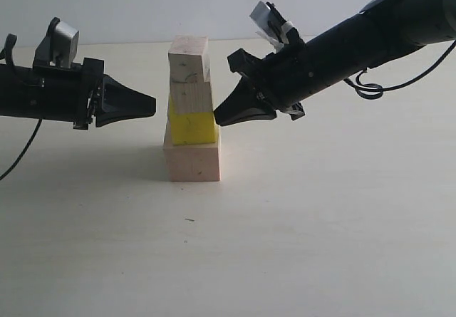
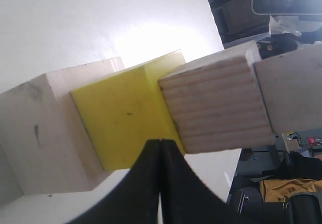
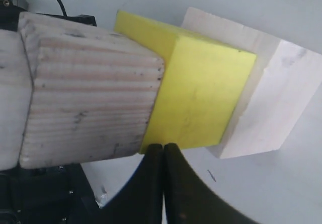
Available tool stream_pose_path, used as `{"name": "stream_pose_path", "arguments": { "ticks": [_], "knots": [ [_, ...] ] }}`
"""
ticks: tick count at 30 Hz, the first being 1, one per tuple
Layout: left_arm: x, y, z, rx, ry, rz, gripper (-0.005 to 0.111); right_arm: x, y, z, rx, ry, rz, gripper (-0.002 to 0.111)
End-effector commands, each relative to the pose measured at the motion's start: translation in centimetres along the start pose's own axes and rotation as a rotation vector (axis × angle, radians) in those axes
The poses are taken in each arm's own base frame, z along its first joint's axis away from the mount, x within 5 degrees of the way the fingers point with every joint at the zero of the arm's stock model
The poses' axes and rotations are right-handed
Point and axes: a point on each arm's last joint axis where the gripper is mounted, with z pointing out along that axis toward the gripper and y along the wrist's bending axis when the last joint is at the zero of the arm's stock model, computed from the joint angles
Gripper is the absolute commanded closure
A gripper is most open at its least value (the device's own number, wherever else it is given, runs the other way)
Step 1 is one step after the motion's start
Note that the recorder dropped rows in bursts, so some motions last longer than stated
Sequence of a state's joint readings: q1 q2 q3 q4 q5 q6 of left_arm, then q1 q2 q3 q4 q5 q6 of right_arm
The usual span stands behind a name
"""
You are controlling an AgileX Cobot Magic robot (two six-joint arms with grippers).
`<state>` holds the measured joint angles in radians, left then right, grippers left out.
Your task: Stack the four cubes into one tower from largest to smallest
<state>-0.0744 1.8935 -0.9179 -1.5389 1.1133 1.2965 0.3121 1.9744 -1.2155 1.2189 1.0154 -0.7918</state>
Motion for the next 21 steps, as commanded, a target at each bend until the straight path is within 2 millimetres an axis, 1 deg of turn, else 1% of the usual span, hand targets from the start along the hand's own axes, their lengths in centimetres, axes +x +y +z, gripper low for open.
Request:
{"name": "stream_pose_path", "arguments": {
  "ticks": [1, 4, 13, 17, 21],
  "knots": [
    [-0.1, -0.2, -0.2, 0.004, -0.015, 0.006, 0.107, 0.0, 0.0, 0.0, 0.007, 0.0, -0.008, 0.108],
    [-0.1, -0.2, -0.2, 0.005, -0.015, 0.004, 0.107, 0.0, -0.6, 0.0, 0.067, 0.003, 0.01, 0.108],
    [-0.1, -0.2, -0.2, 0.003, -0.016, 0.004, 0.107, 0.0, -0.7, 0.0, 0.081, -0.004, 0.022, 0.108],
    [-0.2, -0.2, -0.2, 0.001, -0.02, 0.002, 0.107, 0.2, 0.2, 0.7, 0.037, 0.009, 0.006, 0.108],
    [-0.2, -0.2, -0.2, 0.001, -0.02, 0.004, 0.107, 0.5, 0.7, 1.3, 0.042, 0.027, -0.016, 0.108]
  ]
}}
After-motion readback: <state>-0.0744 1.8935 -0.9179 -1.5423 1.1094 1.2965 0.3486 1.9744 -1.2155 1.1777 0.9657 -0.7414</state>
